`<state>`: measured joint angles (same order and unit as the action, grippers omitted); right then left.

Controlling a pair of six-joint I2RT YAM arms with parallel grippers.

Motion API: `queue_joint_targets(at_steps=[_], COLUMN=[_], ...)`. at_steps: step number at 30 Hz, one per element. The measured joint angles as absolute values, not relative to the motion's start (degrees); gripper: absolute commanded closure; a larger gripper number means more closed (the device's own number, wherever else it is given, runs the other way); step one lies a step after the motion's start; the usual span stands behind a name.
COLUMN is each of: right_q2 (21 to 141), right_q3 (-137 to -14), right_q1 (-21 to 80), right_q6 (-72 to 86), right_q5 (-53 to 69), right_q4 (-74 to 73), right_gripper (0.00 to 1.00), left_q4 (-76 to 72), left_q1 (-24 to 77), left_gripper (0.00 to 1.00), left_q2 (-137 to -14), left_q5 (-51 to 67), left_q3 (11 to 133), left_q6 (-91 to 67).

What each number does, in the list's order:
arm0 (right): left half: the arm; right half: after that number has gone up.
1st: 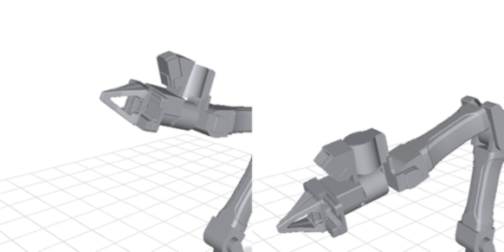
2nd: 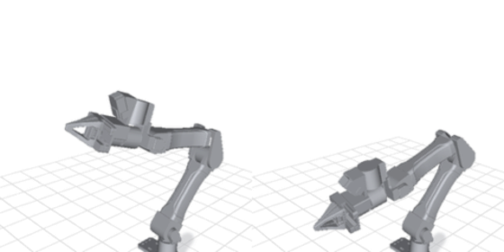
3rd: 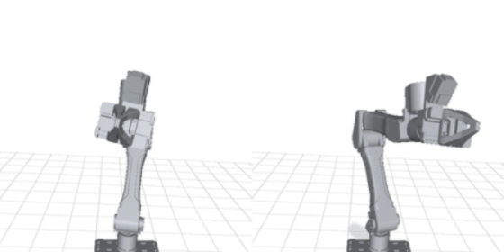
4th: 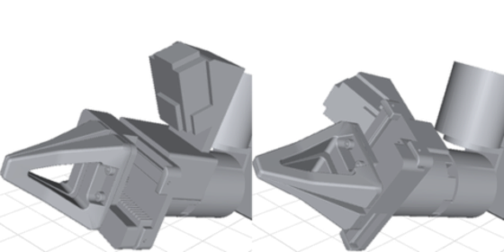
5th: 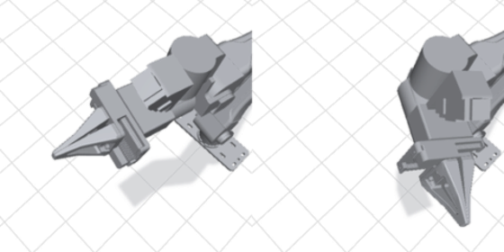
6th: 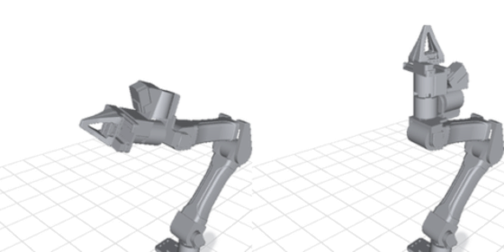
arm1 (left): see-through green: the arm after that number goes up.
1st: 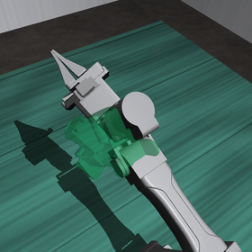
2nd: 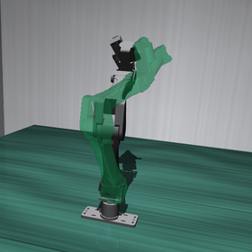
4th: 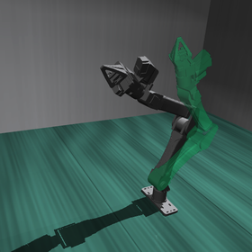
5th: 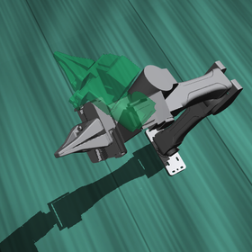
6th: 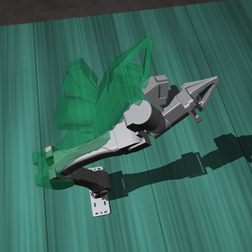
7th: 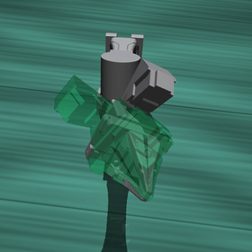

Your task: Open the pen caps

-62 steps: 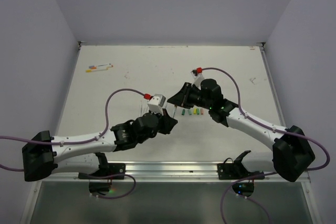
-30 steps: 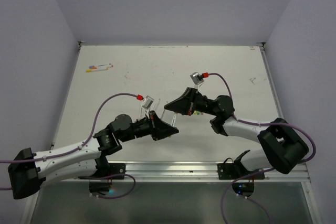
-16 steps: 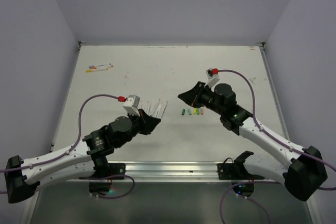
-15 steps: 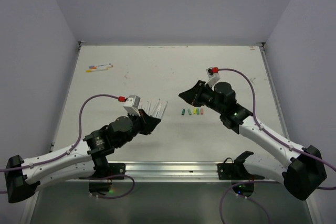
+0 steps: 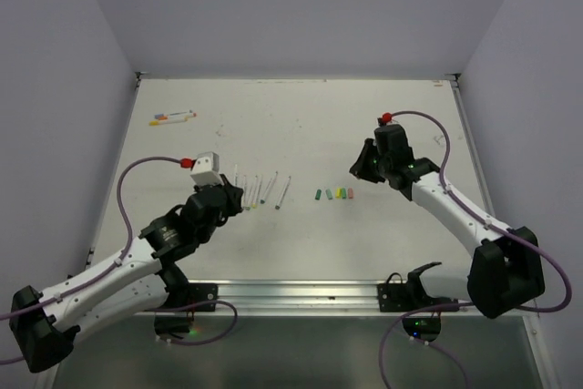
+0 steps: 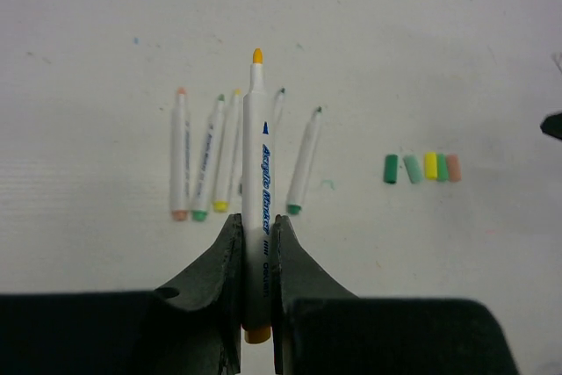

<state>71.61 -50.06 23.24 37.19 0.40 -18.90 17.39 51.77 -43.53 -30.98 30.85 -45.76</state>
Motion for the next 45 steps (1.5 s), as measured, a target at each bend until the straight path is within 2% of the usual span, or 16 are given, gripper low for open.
queue_joint_targets(at_steps=[6,17,28,39,45], right_q2=[76.90,84.64,88.79,89.69,89.89], right_q3=[-50.02,-47.40,-46.39,-46.24,-46.24], right_q1=[20.03,16.05,16.05,16.05,15.99], right_q6=[33.04,28.36,26.06,25.82,25.85], right_q5=[-0.60,0.78,3.55,5.08,5.85], right_q4=[-23.94,-23.81,-20.21,-18.37,-18.09], right_gripper=[1.00,1.00,1.00,0.90,0.85], left_q4=[17.56,12.16,0.21,-9.17,-11.25], left_q1=[40.53,30.61,28.42,28.14,28.14], left_gripper=[1.00,0.97,0.91,0.82,0.74], left_q2=[-43.07,-48.73,-55.77,-63.07,-66.13], left_q5=[-30.13,-24.45,-22.70,-17.08,-15.29], left_q3=[30.55,20.05,17.87,15.33,15.09], left_q6=[-42.22,-42.33,-42.26,-42.44,-42.96])
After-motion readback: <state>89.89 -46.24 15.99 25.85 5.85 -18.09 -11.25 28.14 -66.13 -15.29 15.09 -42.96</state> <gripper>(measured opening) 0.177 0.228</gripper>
